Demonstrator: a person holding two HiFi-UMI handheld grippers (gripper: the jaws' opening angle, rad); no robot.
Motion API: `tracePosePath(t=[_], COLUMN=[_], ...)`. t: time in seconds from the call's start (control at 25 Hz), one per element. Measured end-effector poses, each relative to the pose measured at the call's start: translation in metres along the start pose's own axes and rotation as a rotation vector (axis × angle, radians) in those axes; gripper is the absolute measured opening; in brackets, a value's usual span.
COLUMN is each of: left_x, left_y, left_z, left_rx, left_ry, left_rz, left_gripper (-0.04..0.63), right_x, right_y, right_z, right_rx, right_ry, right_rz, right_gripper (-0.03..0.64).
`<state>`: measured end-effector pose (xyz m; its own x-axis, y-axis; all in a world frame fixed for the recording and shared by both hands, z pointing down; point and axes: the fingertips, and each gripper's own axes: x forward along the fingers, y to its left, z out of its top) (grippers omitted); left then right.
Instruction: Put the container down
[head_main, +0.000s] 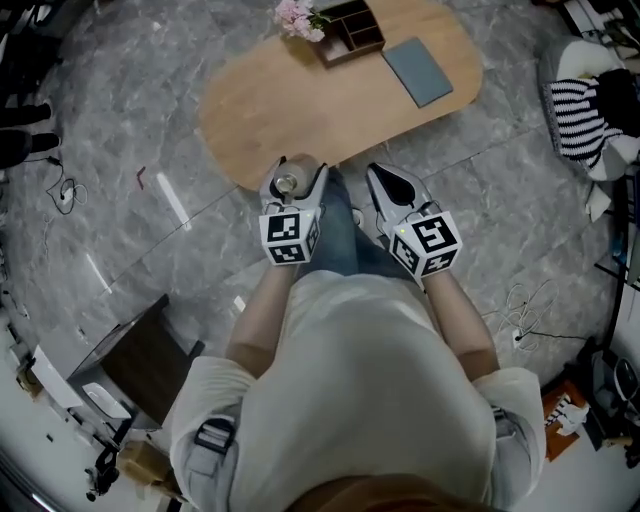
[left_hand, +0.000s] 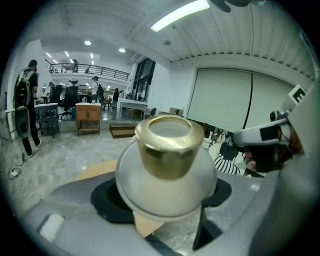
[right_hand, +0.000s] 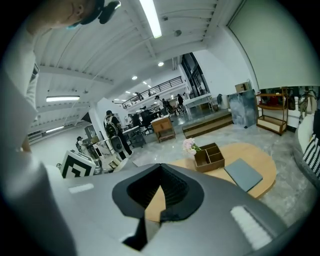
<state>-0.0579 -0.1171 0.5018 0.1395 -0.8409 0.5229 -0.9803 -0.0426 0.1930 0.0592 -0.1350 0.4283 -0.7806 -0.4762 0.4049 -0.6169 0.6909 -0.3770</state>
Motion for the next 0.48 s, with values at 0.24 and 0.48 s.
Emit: tracePosePath(t=[0.24, 0.48], left_x=[0.068, 0.132], left_y=[0.024, 0.039], left_z=[-0.021, -0.047], left_rx=[0.028, 0.056], left_ry=[0.064, 0.127], left_rz=[-0.031, -0.059], left_gripper=[0.345, 0.345], right_x=[0.051, 0.094], right_y=[-0.028, -0.056], right_z=[-0.002, -0.018], right_rx=[-0.003, 0.025], right_ry=[0.051, 0.102], right_rz=[-0.03, -0.045], right_gripper=[0.002, 0.002])
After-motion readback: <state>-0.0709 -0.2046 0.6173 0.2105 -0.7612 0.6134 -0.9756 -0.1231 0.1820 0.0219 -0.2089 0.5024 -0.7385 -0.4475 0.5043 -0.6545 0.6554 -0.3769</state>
